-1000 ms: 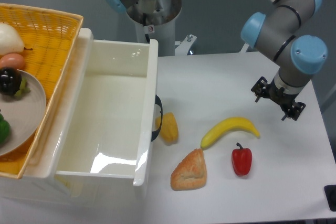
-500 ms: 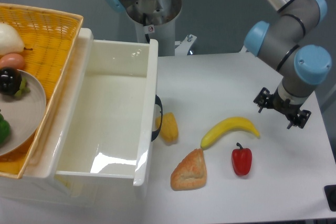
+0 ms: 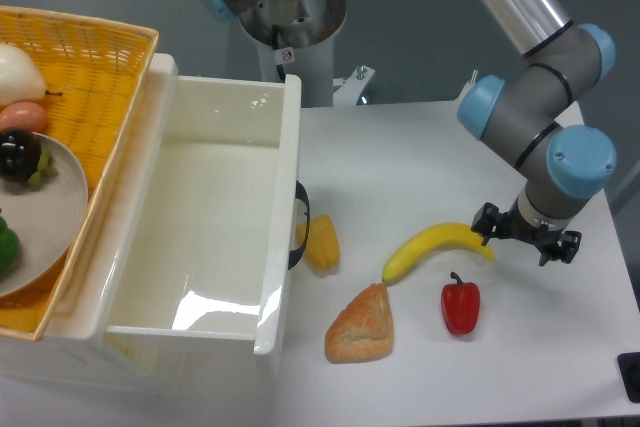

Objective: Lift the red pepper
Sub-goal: 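Move the gripper down and across toward the red bell pepper, then lower the open gripper over the red pepper's stem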

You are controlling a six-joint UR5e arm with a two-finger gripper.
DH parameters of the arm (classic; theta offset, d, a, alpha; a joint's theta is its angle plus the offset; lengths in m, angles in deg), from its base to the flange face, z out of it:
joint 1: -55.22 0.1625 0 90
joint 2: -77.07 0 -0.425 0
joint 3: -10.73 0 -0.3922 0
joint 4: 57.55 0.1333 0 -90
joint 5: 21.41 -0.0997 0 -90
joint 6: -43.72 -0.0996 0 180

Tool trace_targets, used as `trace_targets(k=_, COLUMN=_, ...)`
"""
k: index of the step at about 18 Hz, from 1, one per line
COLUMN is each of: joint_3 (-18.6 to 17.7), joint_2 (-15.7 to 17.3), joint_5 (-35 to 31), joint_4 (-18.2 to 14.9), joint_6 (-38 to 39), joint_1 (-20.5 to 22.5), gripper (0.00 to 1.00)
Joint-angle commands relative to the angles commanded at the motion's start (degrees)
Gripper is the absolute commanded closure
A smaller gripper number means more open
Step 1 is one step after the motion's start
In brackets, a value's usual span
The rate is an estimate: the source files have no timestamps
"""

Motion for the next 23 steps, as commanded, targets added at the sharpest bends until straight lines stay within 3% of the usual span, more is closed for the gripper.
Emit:
trace_targets(k=3, joint_3=-0.35, joint_2=0.00, joint_5=3.52, joint_4=-0.09, joint_6=10.70, joint_1=-0.44, gripper=0.00)
trace_targets(k=10, joint_3=-0.53, joint_2=0.62, joint_5=6.43, joint_4=-0.53, joint_6=12.93, joint_1=-0.53, gripper=0.00)
trace_targets(k=23, joint_3=-0.18, joint_2=0.09, joint_5=7.22, joint_4=-0.26, joint_6=26.02, joint_1=-3.07, gripper=0.00)
